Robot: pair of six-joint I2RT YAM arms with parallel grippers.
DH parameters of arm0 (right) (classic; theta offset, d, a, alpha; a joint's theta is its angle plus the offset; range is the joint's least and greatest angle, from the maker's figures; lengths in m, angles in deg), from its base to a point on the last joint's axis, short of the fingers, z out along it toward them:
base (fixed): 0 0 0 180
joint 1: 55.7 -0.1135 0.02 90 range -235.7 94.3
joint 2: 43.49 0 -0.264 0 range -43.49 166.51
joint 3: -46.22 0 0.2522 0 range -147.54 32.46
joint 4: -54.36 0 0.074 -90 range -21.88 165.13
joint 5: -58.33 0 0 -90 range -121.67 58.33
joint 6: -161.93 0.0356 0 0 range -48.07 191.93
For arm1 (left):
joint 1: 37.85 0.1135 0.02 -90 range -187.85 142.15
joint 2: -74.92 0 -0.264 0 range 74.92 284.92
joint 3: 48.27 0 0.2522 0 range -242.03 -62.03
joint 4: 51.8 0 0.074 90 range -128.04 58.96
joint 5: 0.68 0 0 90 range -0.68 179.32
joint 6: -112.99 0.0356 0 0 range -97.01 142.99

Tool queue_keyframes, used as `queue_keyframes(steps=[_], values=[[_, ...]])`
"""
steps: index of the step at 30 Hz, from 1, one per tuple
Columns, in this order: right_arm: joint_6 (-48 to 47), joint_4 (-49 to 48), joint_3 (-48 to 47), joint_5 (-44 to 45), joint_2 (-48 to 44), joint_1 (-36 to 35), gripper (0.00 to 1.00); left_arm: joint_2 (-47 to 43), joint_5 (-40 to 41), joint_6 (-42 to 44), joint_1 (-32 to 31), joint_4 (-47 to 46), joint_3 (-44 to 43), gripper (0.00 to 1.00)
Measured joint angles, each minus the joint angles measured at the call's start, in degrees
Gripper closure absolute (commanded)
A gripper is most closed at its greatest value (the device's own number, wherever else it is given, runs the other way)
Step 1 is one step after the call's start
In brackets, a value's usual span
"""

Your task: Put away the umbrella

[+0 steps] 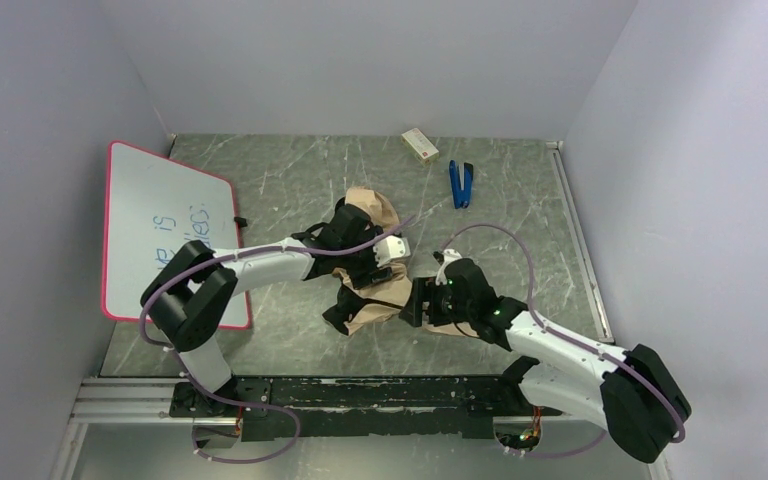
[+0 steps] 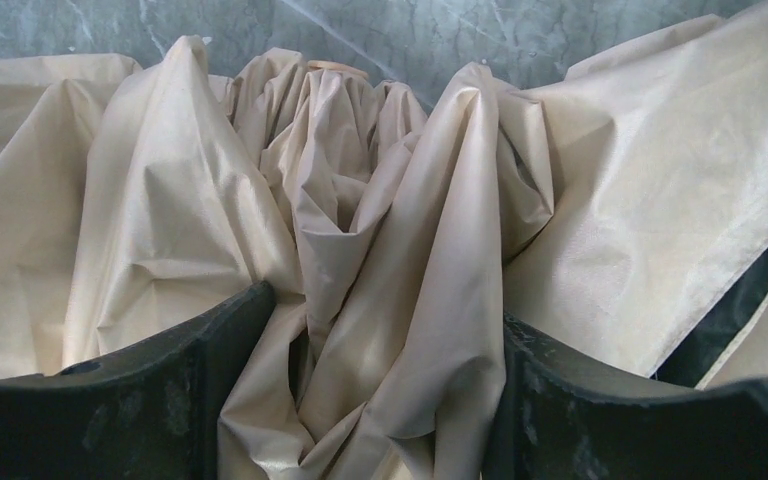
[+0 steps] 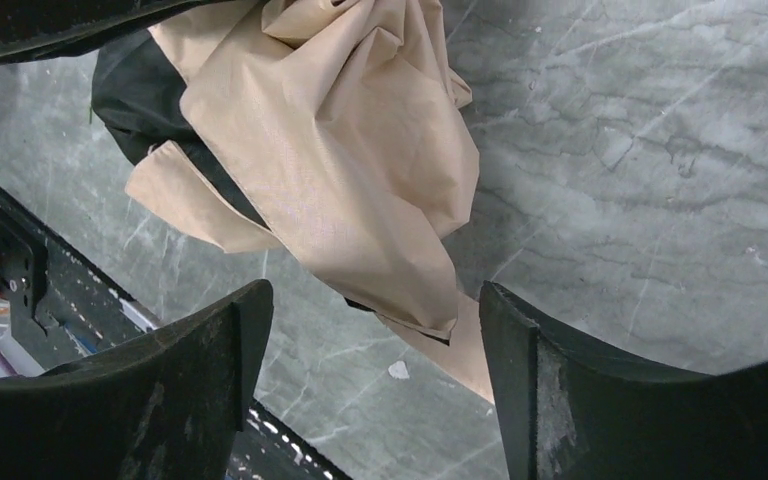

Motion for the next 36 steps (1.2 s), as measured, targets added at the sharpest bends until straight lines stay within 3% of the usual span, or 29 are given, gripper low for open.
queue_keyframes(steps=[7,17,21,26,36], values=[[-0.2,-7.2,1.1,1.7,2.4,-1.3,0.32,2.0,1.0,0.4,0.1,-0.9,-0.5,0.34],[-0.3,-7.0,0.1,9.4,7.9,-8.0,0.44,3.3,1.0,-0.1,1.9,-1.3,-1.2,0.35],[0.8,-4.9,-0.7,14.0,9.1,-10.9,0.61,3.8,1.0,-0.1,2.2,-1.2,-1.7,0.36],[2.1,-3.2,-1.1,16.5,9.1,-12.1,0.99,3.8,1.0,-0.1,2.2,-1.2,-1.7,0.36],[6.7,1.0,-1.3,7.2,2.8,-12.1,1.0,3.8,1.2,-0.1,2.2,-1.2,-1.7,0.34]])
